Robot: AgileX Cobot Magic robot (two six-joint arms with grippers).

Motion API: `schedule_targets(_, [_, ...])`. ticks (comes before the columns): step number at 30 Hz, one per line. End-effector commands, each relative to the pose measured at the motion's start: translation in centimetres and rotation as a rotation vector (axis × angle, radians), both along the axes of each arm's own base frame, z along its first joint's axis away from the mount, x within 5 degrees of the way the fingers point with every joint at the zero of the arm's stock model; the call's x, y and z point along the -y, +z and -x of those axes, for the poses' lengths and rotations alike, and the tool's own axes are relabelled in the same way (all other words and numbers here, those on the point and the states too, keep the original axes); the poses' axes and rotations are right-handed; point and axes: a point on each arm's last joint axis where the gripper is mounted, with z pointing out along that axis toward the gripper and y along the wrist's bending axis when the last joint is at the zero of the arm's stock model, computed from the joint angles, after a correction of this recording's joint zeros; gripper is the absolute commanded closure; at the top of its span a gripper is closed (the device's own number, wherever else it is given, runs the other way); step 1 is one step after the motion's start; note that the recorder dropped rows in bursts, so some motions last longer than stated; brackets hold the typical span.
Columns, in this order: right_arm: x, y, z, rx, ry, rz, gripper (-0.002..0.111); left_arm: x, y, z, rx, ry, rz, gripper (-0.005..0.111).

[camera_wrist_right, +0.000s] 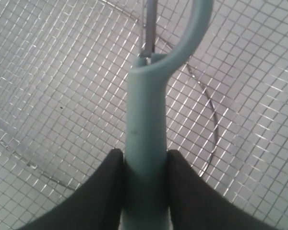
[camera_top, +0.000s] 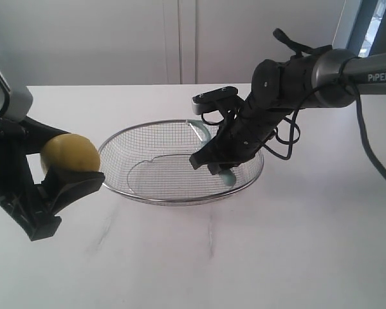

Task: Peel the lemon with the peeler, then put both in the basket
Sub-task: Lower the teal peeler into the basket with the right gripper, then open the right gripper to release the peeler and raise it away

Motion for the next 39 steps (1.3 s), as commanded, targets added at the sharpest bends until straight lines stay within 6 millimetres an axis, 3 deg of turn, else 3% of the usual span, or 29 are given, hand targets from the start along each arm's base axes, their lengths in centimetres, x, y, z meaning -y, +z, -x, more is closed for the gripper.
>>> schedule_targets(1, [0.09,0.25,-0.18,0.006,0.002,-0.002,0.108,0.10,-0.02,0.24,-0.017,-0.001,0.021,0.107])
schedule_targets(7, [0.33,-0.55,0.28,-0.011,-0.001,0.008,0.108,0.10,-0.02,0.24,-0.017,-0.001,0.021,0.107])
schedule_targets(27, [0.31,-0.51,0.20,-0.003,-0.003,0.005,0.108,0.10,-0.02,0.24,-0.017,-0.001,0.021,0.107])
schedule_targets(39, [0.30,-0.48,0.12,0.006,-0.003,0.003,0.085,0.10,-0.02,0.24,-0.017,-0.001,0.021,0.107])
